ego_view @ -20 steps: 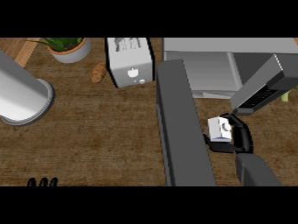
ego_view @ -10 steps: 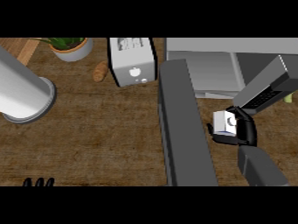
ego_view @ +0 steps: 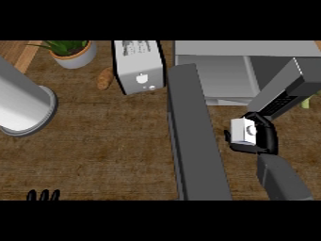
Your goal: Pick up the milk, place it into the microwave and close the microwave
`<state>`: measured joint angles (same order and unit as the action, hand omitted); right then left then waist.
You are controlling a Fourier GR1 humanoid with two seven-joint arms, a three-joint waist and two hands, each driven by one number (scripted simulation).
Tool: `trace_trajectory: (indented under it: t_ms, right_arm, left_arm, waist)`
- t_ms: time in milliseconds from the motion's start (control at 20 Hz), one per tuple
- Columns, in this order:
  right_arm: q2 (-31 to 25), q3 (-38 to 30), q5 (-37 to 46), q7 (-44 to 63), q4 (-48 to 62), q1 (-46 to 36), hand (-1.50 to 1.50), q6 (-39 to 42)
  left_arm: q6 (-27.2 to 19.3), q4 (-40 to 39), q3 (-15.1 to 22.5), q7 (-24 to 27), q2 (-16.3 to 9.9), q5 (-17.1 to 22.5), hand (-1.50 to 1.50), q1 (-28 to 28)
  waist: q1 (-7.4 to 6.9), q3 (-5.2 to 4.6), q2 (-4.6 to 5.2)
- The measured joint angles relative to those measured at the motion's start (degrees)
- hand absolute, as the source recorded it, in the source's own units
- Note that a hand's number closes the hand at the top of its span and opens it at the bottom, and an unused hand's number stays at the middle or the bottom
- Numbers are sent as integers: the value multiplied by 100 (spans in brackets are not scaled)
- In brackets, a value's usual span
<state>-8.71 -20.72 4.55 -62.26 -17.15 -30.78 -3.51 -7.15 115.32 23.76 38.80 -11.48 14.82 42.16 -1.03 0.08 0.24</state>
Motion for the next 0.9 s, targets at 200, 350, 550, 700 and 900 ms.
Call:
trace_trajectory:
  t_ms: [200, 350, 550, 700, 900]
  right_arm:
    - [124, 165, -14, 103, -545, 291, 150, 27]
    - [85, 286, -77, 279, -1120, 577, 150, 144]
    - [163, 619, -30, 702, -2187, 1241, 150, 188]
    - [164, 829, -108, 1105, -3109, 1731, 150, 432]
    - [341, 1104, -394, 1623, -4216, 2328, 150, 931]
  left_arm:
    - [14, -47, 34, 114, -30, 11, -150, 95]
    - [37, -73, 139, 186, -40, -4, -150, 175]
    - [20, 78, 253, 175, -119, -25, -150, 325]
    - [-51, 49, 368, 277, -57, -94, -150, 377]
    - [-87, 125, 314, 326, -94, -22, -150, 469]
  waist:
    - [67, -7, -30]
    - [110, -11, -48]
    - [159, -17, -69]
    - [180, -19, -73]
    - [183, -19, -74]
